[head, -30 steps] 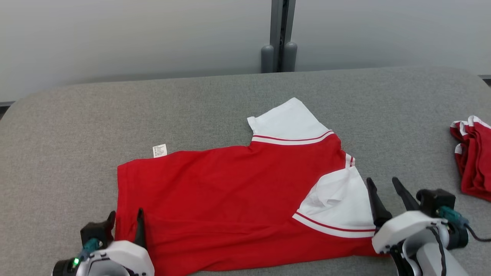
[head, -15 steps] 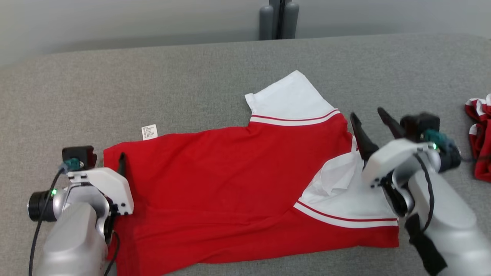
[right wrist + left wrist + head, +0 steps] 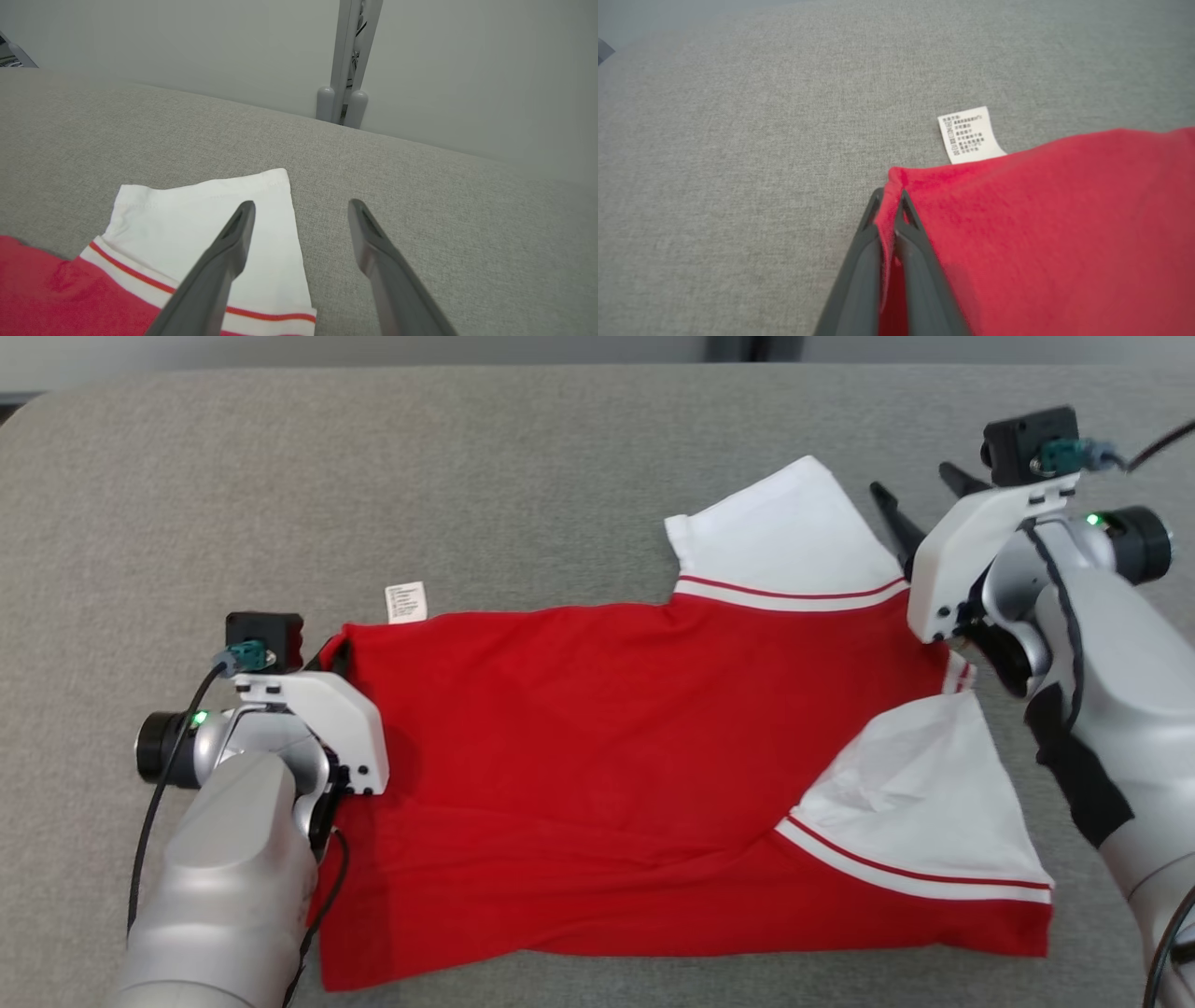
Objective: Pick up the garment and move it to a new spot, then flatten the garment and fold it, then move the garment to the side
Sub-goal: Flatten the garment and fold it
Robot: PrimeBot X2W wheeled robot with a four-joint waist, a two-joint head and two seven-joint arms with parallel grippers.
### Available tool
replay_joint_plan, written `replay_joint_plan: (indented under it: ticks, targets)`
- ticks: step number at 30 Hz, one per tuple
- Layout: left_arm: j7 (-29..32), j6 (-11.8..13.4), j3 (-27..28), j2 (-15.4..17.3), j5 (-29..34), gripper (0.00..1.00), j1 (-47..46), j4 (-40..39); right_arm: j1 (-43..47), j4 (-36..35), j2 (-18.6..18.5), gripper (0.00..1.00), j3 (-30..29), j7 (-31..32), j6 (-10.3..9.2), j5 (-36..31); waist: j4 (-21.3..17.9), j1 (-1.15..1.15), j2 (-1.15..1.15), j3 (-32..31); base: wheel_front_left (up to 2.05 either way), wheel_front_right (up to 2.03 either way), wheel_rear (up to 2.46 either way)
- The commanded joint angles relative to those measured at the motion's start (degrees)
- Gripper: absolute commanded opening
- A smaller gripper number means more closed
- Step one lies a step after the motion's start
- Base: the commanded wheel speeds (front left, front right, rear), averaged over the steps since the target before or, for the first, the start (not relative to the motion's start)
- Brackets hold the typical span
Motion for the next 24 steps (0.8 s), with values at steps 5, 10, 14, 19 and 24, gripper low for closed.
replay_joint_plan:
  ticks: [5, 10, 14, 19, 24]
  targets:
    - [-2.0, -0.7, -2.2, -0.8, -0.1, 0.0, -3.1, 0.6, -4.9, 4.0, -1.1, 1.0, 0.8, 3.4, -0.02, 1.6, 4.5, 0.0, 0.0, 3.1, 0.0, 0.0, 0.0]
    - [-3.6, -2.6, -8.3, -1.1, -5.2, 0.0, -4.2, -1.7, -9.7, 9.6, -2.5, 1.0, 0.8, 6.3, -0.02, 1.6, 8.8, 0.0, 0.0, 5.4, 0.0, 0.0, 0.0]
    - [-3.4, -1.6, -14.7, -1.1, -10.9, 0.0, -3.8, -5.2, -11.7, 13.5, -3.0, 1.0, 0.4, 7.5, -0.02, 1.0, 11.0, 0.0, 0.0, 6.8, 0.0, 0.0, 0.0]
    - [-3.2, 1.1, -22.1, -1.2, -16.8, 0.0, -3.5, -8.9, -12.8, 15.9, -3.7, 1.0, -0.2, 8.2, -0.02, -0.8, 13.0, 0.0, 0.0, 8.2, 0.0, 0.0, 0.0]
    - [-4.4, 3.7, -26.3, -1.2, -20.8, 0.0, -4.3, -9.4, -13.2, 16.8, -4.1, 0.0, -0.5, 6.7, -0.03, -2.4, 13.0, 0.0, 0.0, 8.9, 0.0, 0.0, 0.0]
